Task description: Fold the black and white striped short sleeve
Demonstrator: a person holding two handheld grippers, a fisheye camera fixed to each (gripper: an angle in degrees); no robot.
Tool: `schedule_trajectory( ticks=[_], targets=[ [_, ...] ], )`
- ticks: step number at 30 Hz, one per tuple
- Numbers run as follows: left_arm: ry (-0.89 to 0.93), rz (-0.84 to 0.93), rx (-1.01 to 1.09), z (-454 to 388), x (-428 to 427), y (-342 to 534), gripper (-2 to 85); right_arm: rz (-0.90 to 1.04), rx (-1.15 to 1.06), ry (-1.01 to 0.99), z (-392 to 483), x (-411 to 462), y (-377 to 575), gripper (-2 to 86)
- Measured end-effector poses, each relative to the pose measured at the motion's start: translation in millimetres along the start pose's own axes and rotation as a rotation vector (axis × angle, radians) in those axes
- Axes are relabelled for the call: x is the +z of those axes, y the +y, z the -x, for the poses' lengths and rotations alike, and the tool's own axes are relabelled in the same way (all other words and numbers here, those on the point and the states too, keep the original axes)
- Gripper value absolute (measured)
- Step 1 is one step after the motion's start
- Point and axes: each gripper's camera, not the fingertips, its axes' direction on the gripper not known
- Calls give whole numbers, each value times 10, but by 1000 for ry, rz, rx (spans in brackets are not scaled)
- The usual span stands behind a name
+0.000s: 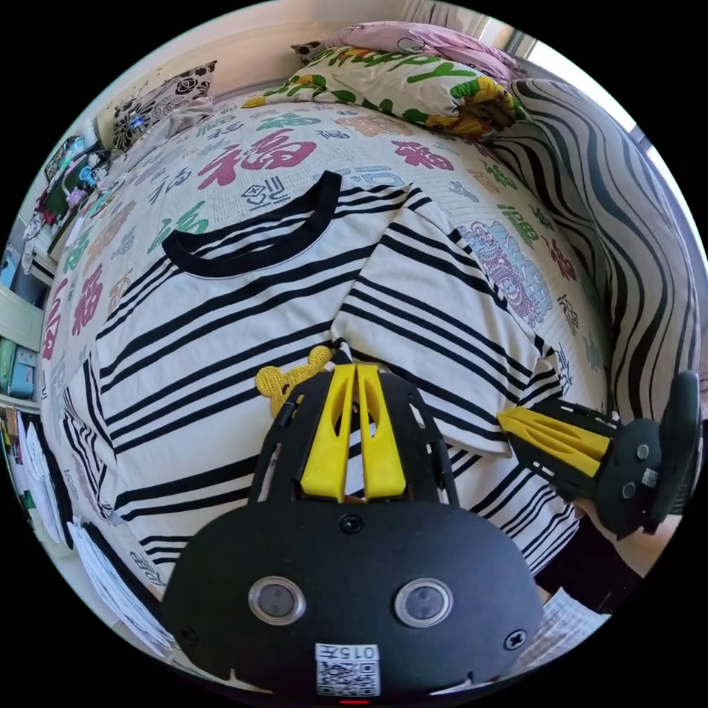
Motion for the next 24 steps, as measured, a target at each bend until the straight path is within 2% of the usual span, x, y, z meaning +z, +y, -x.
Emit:
schedule_trajectory(
  ticks=[4,8,14,19,24],
  targets=[
    [160,15,-65,360,-356,90,1,82,14,69,272,304,-189,-8],
    [162,-37,-150,706,-815,450,13,116,27,147,550,438,-349,-8],
    [101,-97,-389,1504,-1496,1376,51,-37,-66,36,1300,180,-720,33],
    [84,-166,-739,2521,-1962,2242,77,-157,-256,-113,2312,66,-1428,64],
    [93,-221,-879,3195,-2131,2411,87,-167,-367,-211,3249,266,-2224,64]
  ],
)
